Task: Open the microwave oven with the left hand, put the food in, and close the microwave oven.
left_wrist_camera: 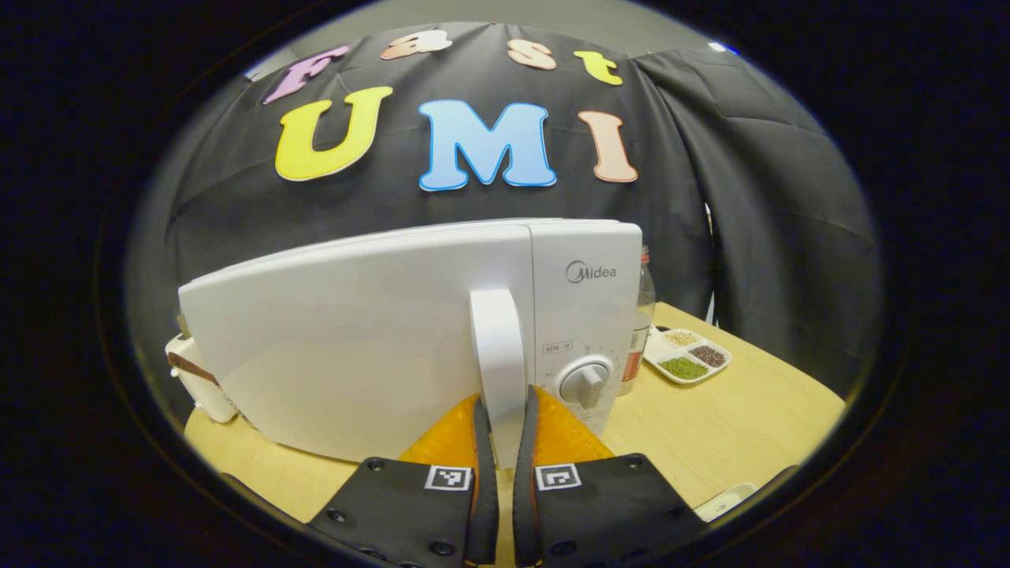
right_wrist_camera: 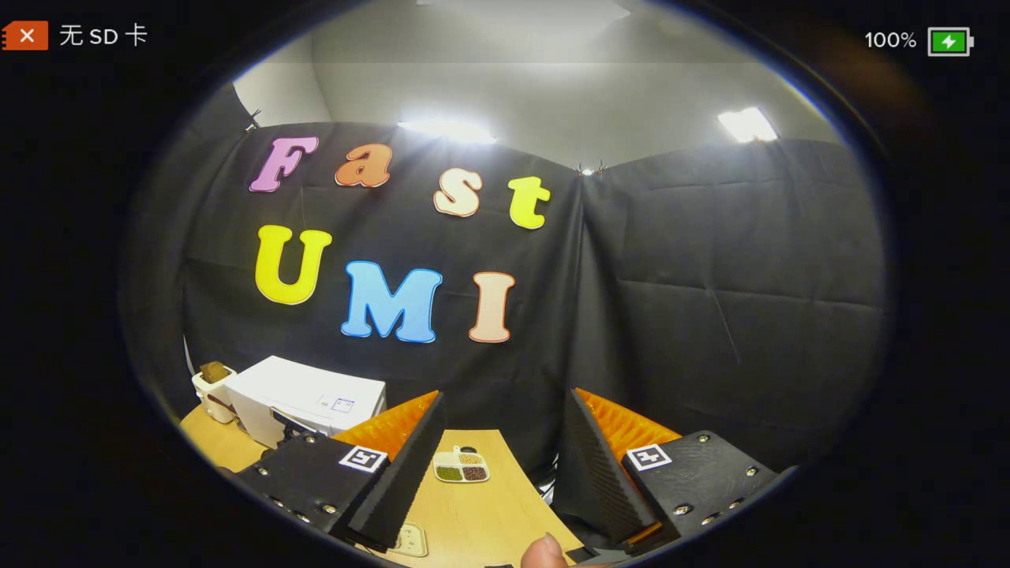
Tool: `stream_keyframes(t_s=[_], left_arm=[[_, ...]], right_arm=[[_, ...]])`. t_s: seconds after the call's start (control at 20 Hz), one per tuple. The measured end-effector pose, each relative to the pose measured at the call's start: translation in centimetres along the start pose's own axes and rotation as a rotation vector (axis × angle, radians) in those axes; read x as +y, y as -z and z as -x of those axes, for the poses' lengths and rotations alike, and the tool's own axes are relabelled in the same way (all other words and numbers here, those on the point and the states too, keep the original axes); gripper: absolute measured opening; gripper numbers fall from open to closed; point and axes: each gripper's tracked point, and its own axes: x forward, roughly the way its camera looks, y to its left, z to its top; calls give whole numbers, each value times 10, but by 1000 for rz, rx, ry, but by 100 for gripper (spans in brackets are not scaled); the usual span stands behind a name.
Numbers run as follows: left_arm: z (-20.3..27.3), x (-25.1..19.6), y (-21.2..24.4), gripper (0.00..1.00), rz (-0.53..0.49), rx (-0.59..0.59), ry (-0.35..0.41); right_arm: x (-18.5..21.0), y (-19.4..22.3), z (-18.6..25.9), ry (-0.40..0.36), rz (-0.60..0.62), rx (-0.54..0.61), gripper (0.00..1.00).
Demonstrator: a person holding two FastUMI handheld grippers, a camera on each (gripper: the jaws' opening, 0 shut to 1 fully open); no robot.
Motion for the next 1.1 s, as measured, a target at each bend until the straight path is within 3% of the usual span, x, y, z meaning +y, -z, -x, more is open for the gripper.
stream_keyframes(t_s=[0.85, 1.1], left_arm=[[3, -1, 1, 16, -1, 23, -3], [87, 7, 27, 16, 21, -27, -27]], right_arm=[[4, 1, -4, -49, 7, -14, 95], [14, 11, -11, -78, -7, 1, 95]])
